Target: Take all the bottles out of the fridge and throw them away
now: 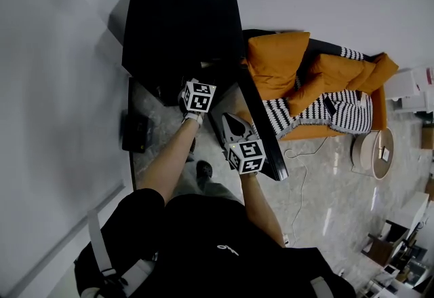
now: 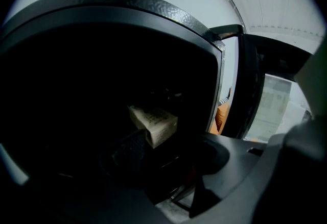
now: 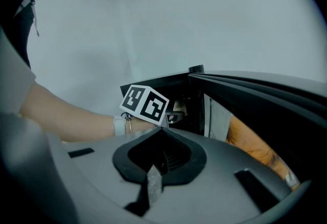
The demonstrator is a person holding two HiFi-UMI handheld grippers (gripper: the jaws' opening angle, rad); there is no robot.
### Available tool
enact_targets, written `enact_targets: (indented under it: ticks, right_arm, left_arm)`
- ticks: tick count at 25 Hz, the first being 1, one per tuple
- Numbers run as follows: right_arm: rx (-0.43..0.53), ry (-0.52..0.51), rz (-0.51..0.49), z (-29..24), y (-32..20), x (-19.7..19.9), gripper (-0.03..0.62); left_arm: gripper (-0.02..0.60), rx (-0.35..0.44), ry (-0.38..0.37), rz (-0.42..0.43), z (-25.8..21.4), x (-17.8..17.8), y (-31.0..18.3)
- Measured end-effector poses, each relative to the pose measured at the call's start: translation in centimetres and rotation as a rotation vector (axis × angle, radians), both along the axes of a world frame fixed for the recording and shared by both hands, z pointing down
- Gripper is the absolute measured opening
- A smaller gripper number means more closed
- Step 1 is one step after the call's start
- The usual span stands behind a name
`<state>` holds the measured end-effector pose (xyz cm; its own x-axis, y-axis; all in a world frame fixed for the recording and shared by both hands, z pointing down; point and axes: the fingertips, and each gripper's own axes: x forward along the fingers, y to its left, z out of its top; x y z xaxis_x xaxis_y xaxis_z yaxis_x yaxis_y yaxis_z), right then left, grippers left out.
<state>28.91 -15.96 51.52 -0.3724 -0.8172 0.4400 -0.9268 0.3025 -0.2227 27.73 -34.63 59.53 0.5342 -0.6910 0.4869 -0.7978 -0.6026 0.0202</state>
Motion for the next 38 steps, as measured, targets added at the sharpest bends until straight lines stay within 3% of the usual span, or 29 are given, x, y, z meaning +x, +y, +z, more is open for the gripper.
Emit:
enact_targets:
  ticks: [13, 20, 25, 38]
  right_arm:
    - [-0.022, 0.011, 0.043, 0.8, 0.1, 1.4, 0.009]
    - [-0.027, 0.005, 0.052, 1.2, -0.1, 1.6, 0.009]
    - [-0.027, 0.001, 0.05, 1.2, -0.4, 1.5, 0.009]
    - [-0.029, 0.005, 0.057, 1.3, -0.1, 1.7, 0.009]
  left_arm:
    - [0.288, -0.037, -0.012, -0.128, 0.0, 1.3, -2.9]
    - [0.287, -0.054, 0.008, -0.258, 0.1, -1.4, -4.1]
    - [0.288, -0.045, -0.014, -0.208, 0.4, -0.7, -3.8]
    - [0.264, -0.046, -0.039, -0.199, 0.5, -0.7, -4.7]
